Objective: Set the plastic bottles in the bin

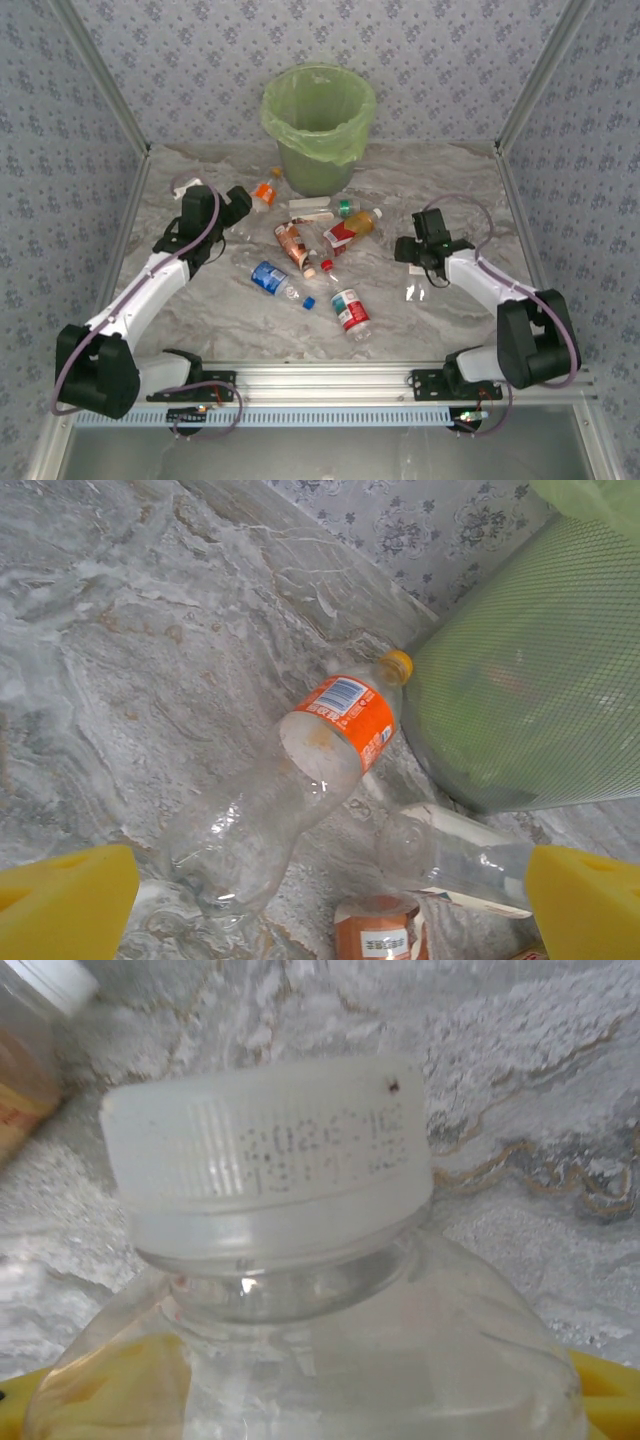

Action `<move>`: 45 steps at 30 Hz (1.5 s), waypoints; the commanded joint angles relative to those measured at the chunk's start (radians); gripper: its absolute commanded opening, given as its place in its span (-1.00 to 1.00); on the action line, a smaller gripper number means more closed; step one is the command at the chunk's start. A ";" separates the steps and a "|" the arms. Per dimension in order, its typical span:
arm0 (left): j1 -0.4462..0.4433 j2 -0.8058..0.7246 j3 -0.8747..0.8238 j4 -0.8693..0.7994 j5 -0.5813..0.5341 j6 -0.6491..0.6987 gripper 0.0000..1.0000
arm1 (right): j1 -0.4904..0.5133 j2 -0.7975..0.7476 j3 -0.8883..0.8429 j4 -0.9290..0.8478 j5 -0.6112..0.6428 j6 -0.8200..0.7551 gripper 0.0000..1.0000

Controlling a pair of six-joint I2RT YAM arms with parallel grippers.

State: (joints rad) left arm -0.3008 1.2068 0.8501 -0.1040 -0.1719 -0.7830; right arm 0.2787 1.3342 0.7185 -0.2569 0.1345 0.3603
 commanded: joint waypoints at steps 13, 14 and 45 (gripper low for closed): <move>0.014 0.016 0.040 0.025 0.031 -0.003 0.98 | -0.020 -0.254 0.015 0.162 -0.171 0.081 -0.60; 0.015 0.013 0.039 0.027 0.033 -0.001 0.98 | -0.019 -0.253 0.032 0.163 -0.185 0.083 -0.68; 0.098 -0.164 -0.100 0.017 0.017 0.030 0.98 | 0.056 0.186 0.756 0.211 -0.337 0.050 -1.00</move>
State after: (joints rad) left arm -0.2092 1.0679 0.7544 -0.0933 -0.1463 -0.7788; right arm 0.3302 1.4864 1.3975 -0.0734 -0.1738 0.3973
